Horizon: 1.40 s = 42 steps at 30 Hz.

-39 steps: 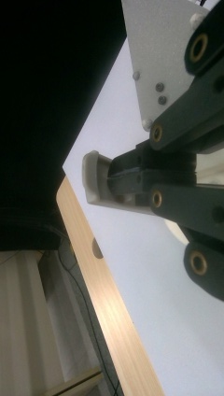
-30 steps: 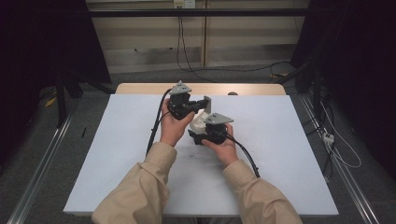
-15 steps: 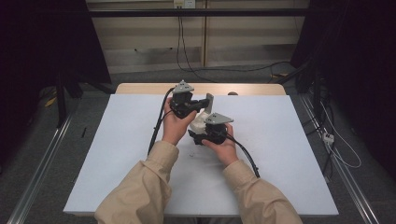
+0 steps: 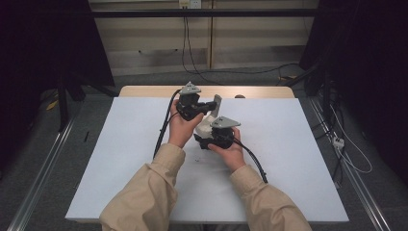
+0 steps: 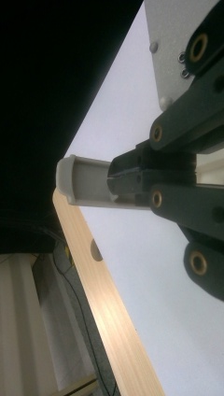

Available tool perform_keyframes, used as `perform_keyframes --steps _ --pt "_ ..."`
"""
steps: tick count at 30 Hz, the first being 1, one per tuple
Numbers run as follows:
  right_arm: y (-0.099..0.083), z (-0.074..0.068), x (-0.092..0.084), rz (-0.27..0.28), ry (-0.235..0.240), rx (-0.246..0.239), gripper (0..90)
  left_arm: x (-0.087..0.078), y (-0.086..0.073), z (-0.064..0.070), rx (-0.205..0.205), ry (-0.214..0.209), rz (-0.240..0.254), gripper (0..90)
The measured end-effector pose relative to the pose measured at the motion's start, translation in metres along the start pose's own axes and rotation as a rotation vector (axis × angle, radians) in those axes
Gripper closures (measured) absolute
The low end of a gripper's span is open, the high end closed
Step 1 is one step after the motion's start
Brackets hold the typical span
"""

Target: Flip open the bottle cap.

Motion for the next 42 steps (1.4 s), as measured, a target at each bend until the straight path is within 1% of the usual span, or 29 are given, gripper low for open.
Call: perform_keyframes --steps 4,8,11,13,16,22,25,28,42 --pt "0.000 0.000 0.000 0.000 0.000 0.000 18.4 0.002 -0.001 -0.001 0.004 -0.004 -0.008 90.0" --pt "0.000 0.000 0.000 0.000 0.001 0.000 18.4 0.004 -0.001 -0.002 0.000 -0.010 -0.003 90.0" --pt "0.000 0.000 0.000 -0.001 0.001 0.001 18.4 0.006 -0.001 -0.003 0.009 -0.010 -0.004 90.0" --pt "0.000 0.000 0.000 -0.001 0.002 0.003 18.4 0.007 -0.001 -0.003 0.007 -0.011 -0.004 90.0" --pt "0.000 0.000 0.000 0.000 0.001 0.003 18.4 0.008 0.000 -0.003 0.014 -0.011 -0.014 90.0" --pt "0.000 0.000 0.000 -0.001 0.001 0.005 18.4 0.011 0.001 -0.005 0.007 -0.018 -0.015 90.0" --pt "0.000 0.000 0.000 0.000 0.001 0.005 18.4 0.012 0.002 -0.006 0.020 -0.020 -0.015 90.0" --pt "0.000 0.000 0.000 -0.001 0.001 0.006 18.4 0.014 0.001 -0.006 0.012 -0.024 -0.014 90.0" --pt "0.000 0.001 0.000 -0.001 0.001 0.009 18.4 0.019 0.000 -0.008 0.006 -0.032 -0.025 90.0"
Point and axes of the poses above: each handheld gripper's, and its own axes: x roughly forward along the jaws, y roughly out of its top, z roughly to its right, the point moved 5 cm from there along x, roughly forward along the jaws, and after that the axes turned 1 degree about x, right-handed, at the moved point
